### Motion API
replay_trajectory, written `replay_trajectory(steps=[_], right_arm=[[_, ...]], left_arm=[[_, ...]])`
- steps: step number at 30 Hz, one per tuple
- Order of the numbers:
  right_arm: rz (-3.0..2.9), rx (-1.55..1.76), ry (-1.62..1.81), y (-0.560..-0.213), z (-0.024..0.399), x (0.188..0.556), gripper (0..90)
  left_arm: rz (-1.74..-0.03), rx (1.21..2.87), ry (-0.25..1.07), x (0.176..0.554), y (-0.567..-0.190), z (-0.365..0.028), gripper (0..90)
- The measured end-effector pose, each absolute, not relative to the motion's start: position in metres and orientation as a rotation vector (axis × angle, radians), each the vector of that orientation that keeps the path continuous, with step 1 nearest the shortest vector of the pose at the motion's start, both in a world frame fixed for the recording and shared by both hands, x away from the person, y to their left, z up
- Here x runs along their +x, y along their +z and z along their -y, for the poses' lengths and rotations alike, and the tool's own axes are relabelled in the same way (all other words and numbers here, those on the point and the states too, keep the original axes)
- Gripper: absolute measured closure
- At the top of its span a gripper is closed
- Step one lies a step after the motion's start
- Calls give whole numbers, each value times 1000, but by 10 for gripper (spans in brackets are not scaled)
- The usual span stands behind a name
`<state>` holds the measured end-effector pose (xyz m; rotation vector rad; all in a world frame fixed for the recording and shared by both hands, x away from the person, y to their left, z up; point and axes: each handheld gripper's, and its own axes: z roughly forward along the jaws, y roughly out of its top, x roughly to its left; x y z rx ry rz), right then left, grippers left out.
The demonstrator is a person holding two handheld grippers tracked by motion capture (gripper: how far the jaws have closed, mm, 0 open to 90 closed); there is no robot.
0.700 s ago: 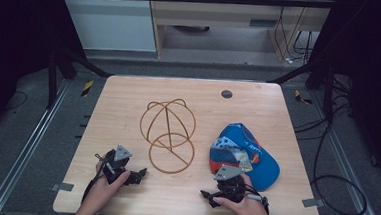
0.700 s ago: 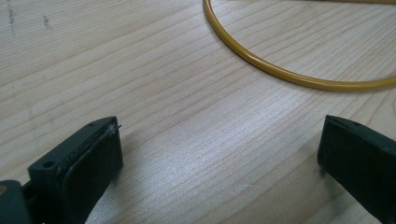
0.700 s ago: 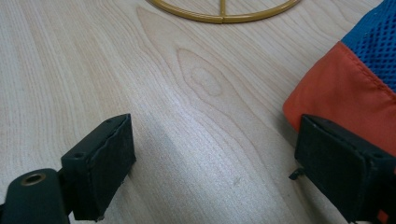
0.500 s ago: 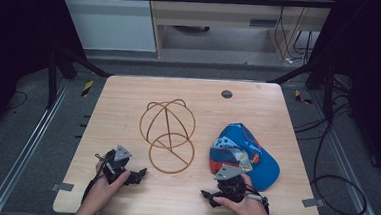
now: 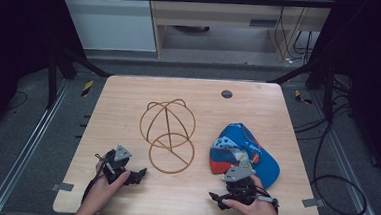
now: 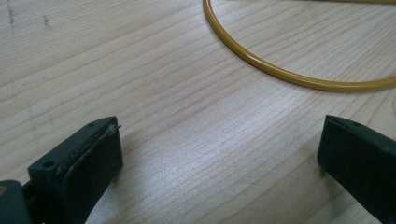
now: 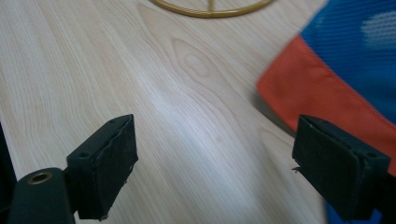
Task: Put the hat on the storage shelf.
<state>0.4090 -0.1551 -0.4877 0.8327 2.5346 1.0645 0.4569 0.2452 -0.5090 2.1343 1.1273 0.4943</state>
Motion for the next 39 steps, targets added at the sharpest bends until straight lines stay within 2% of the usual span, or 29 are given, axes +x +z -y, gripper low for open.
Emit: replay_trajectory(steps=[7,14,15,21,31,39], right_arm=[[-2518,870,1024,-471,185,409,181],[-2531,911,921,-451,210,416,299],[-2531,932,906,-444,218,420,345],[-2536,984,839,-426,237,434,422],[-2556,1030,771,-410,246,463,492],[-2612,1056,746,-401,233,490,528]], left_arm=[[-1128,2130,493,457,-509,-245,0],[-1128,2130,492,457,-509,-245,0],[-1130,2126,492,457,-509,-245,0],[-1130,2126,492,457,-509,-245,0],[-1130,2126,492,457,-509,-245,0],[-1130,2127,492,457,-509,-245,0]])
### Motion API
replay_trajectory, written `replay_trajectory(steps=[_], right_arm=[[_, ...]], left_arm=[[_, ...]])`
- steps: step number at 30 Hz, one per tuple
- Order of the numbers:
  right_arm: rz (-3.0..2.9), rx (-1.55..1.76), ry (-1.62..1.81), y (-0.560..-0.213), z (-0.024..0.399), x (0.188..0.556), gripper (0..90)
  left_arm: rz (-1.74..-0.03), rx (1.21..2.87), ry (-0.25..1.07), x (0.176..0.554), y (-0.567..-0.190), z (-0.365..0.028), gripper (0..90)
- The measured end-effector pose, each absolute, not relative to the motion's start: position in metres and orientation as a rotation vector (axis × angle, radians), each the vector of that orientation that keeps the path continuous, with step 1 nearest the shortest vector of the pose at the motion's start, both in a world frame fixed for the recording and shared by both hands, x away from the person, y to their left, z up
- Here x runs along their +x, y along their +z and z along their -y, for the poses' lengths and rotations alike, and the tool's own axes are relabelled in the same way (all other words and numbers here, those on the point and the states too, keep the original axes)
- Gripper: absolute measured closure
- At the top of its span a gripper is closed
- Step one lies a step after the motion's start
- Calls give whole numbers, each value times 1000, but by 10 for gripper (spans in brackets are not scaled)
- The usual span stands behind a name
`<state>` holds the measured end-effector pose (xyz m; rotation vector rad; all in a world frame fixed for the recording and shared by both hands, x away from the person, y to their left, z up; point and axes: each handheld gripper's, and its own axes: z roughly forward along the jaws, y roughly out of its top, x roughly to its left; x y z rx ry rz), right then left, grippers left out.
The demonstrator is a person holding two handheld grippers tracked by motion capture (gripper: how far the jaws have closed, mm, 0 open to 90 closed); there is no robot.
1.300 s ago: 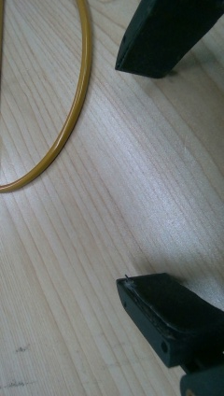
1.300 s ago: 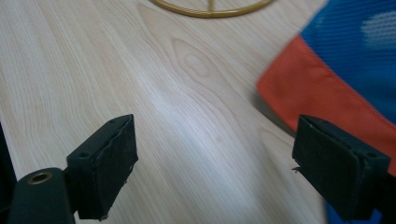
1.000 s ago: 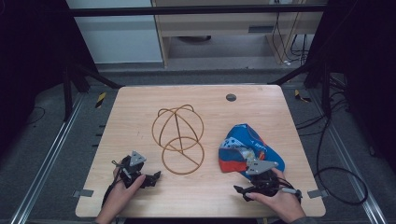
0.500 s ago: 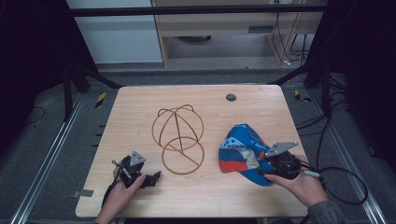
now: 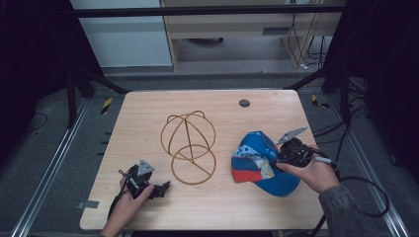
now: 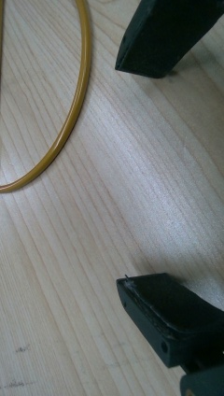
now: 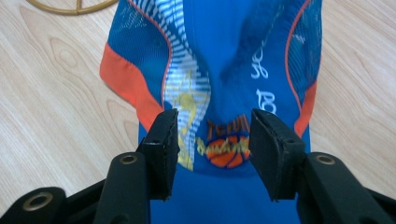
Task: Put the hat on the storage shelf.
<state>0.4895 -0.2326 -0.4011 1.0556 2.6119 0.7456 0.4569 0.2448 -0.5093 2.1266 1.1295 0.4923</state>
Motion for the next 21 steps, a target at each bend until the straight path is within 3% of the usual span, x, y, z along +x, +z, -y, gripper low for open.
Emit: replay_trajectory(steps=[21], right_arm=[[-2688,1099,602,-404,211,520,654]], left_arm=[[-1129,2127,492,457,-509,-245,0]])
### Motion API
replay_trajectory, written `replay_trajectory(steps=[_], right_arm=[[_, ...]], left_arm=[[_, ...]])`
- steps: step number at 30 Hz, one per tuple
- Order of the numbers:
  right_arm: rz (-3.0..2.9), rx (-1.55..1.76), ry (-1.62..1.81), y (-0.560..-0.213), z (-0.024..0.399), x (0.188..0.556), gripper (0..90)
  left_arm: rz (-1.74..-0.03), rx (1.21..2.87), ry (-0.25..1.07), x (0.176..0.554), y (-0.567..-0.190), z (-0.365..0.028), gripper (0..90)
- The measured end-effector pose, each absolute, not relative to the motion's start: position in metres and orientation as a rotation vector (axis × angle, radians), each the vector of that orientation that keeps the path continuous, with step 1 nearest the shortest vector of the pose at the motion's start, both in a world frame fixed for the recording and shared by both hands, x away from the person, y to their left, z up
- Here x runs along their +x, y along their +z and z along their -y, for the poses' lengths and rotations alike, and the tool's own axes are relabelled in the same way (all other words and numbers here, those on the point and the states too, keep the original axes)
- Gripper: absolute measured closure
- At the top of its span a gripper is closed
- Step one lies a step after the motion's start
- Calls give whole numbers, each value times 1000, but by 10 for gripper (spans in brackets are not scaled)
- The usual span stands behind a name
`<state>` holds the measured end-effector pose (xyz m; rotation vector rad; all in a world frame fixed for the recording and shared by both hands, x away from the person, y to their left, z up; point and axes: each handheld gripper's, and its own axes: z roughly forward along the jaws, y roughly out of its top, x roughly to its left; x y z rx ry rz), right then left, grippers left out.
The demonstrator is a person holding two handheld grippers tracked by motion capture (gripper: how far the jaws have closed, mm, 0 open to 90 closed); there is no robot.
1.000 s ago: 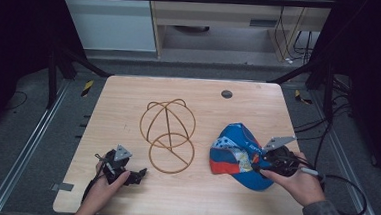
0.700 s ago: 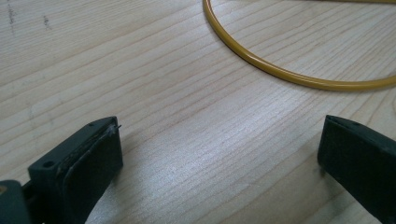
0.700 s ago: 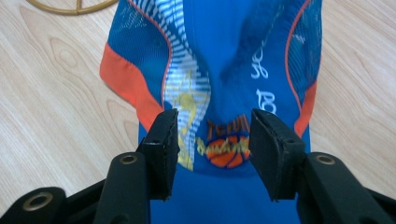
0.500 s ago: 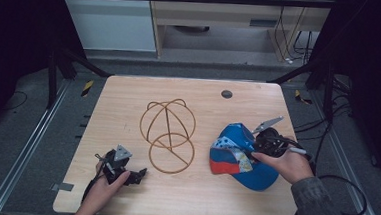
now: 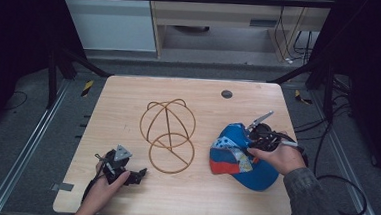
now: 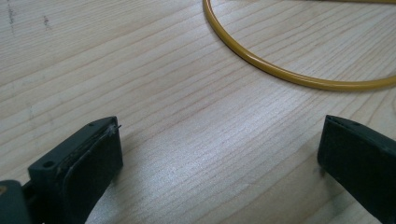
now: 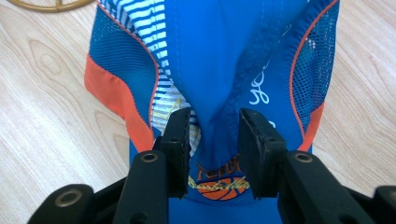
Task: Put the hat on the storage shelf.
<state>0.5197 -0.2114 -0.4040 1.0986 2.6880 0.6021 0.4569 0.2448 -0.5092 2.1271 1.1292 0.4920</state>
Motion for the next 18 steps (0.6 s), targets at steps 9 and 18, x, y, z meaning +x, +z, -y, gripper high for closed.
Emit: replay_trajectory(steps=[9,18], right_arm=[[-2726,1094,596,-406,211,523,896],[-2747,1064,614,-391,212,522,900]], left_arm=[[-1129,2127,493,457,-509,-245,0],[-1129,2127,492,457,-509,-245,0]])
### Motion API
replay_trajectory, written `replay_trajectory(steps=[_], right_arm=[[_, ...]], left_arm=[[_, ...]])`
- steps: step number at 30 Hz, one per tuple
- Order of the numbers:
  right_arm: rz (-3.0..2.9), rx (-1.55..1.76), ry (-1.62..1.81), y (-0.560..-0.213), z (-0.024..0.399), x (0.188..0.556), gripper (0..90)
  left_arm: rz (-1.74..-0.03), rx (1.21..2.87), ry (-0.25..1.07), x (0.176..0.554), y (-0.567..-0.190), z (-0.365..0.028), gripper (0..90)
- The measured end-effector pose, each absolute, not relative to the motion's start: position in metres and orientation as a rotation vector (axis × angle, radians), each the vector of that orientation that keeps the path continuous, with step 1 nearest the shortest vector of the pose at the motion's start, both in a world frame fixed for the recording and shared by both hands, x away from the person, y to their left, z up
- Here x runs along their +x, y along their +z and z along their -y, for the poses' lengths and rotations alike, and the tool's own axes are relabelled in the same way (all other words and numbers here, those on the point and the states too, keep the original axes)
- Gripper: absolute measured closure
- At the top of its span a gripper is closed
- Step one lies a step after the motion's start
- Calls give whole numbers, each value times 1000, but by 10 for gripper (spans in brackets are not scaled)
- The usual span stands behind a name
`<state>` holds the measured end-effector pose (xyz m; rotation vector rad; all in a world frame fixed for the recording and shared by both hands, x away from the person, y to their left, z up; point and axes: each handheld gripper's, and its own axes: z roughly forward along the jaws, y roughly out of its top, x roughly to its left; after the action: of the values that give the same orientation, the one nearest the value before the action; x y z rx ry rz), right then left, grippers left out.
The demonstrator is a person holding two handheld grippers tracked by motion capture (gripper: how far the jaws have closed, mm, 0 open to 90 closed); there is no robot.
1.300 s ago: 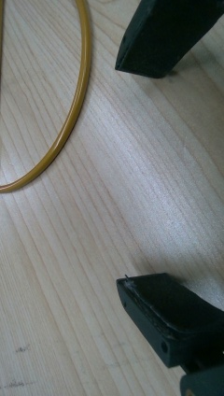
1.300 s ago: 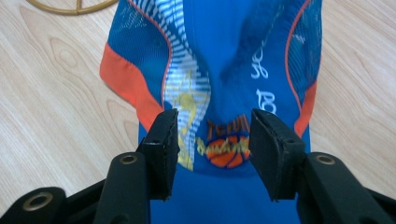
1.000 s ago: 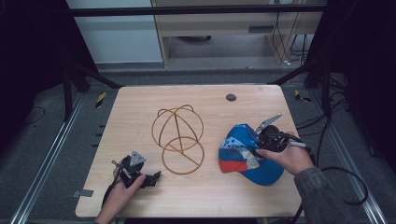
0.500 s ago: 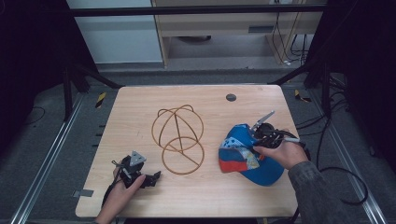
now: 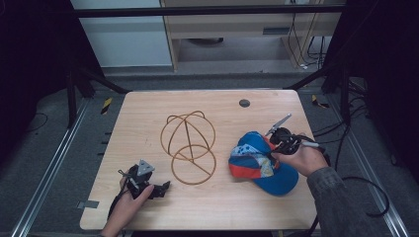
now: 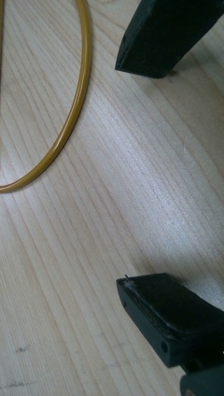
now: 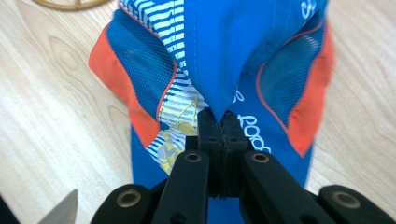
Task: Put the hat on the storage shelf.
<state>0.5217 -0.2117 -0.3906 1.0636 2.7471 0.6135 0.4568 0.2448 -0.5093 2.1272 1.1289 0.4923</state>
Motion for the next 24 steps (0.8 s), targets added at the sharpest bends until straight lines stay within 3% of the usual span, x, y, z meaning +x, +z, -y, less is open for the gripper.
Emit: replay_trajectory(steps=[24], right_arm=[[-2737,965,691,-323,215,509,900]], left_arm=[[-1129,2126,492,457,-509,-245,0]])
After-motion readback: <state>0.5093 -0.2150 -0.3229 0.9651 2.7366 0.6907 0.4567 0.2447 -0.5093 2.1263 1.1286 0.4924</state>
